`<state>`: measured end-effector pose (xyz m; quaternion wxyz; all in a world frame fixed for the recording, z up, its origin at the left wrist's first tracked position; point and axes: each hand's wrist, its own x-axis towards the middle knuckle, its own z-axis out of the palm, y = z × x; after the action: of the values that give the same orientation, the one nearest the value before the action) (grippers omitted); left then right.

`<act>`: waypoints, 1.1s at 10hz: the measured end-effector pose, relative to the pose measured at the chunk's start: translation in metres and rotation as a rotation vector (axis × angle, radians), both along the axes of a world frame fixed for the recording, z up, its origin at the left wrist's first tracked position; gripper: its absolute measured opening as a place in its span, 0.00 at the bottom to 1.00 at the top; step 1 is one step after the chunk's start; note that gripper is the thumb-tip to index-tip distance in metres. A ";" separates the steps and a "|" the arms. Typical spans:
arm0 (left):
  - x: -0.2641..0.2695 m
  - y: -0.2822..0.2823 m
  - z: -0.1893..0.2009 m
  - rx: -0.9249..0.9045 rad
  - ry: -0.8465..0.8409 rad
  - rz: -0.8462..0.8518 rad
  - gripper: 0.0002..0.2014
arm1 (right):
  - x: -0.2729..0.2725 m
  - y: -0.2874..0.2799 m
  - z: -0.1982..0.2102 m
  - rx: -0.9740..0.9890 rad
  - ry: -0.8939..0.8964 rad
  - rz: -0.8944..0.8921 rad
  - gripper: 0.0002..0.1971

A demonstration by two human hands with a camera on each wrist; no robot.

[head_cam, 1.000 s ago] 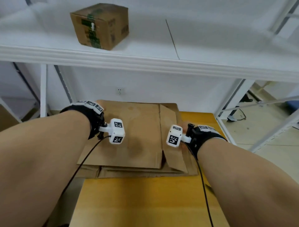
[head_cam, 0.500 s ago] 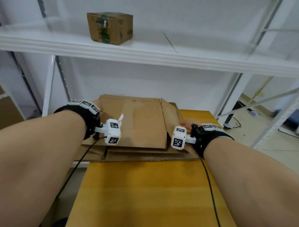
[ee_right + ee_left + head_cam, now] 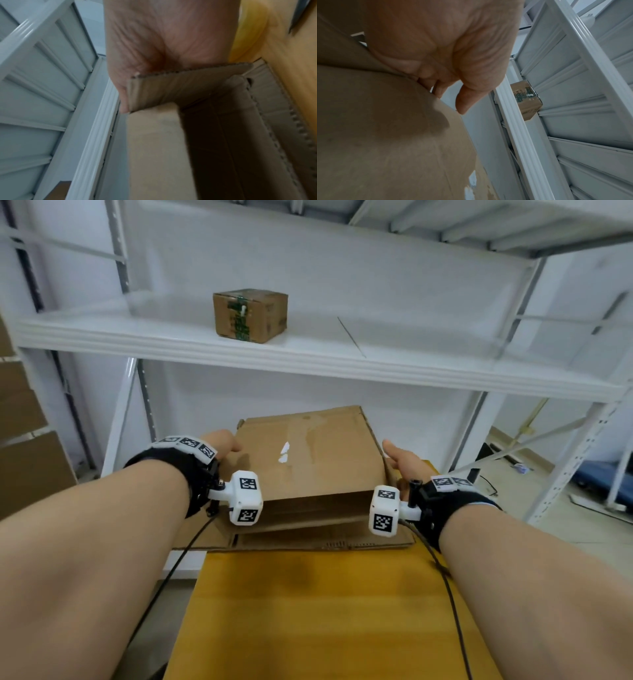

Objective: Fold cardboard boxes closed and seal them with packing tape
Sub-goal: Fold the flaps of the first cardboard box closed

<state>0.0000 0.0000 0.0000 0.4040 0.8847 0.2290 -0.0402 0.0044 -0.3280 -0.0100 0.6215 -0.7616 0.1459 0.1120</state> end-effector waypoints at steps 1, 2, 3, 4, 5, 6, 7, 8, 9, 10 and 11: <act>-0.008 0.002 -0.004 -0.191 -0.048 0.018 0.25 | -0.009 0.003 -0.006 0.063 0.008 0.088 0.44; -0.004 0.011 -0.009 -0.523 -0.055 0.152 0.30 | -0.013 0.002 -0.009 0.089 0.001 0.077 0.36; -0.015 0.006 0.003 -0.596 -0.096 0.118 0.08 | -0.016 0.000 -0.009 0.122 -0.050 0.050 0.27; -0.025 0.003 0.011 -0.579 -0.145 0.125 0.08 | -0.016 -0.003 -0.007 0.256 -0.093 0.039 0.26; -0.037 0.004 0.011 -0.638 -0.116 0.079 0.10 | -0.014 -0.005 -0.006 0.352 -0.110 0.031 0.27; -0.042 0.005 0.007 -0.621 -0.075 0.006 0.31 | -0.014 -0.007 -0.005 0.381 -0.118 0.000 0.23; -0.044 0.003 0.008 -0.613 -0.072 -0.032 0.29 | -0.014 -0.006 -0.003 0.346 -0.137 -0.008 0.17; -0.041 0.006 0.005 -0.538 -0.034 -0.066 0.31 | -0.014 -0.008 -0.004 0.270 -0.136 -0.013 0.14; -0.043 0.005 -0.004 -0.504 0.030 -0.125 0.33 | -0.008 -0.010 -0.011 -0.198 -0.061 0.065 0.21; -0.041 0.004 -0.017 -0.464 0.095 -0.189 0.40 | -0.001 -0.011 -0.016 -0.754 -0.010 0.201 0.20; -0.031 0.007 -0.027 -0.428 0.122 -0.211 0.47 | -0.002 -0.006 -0.011 -0.951 -0.049 0.262 0.21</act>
<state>-0.0312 0.0065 -0.0266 0.5610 0.7940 0.1458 -0.1832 0.0021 -0.3339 -0.0210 0.1892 -0.9752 0.0690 0.0922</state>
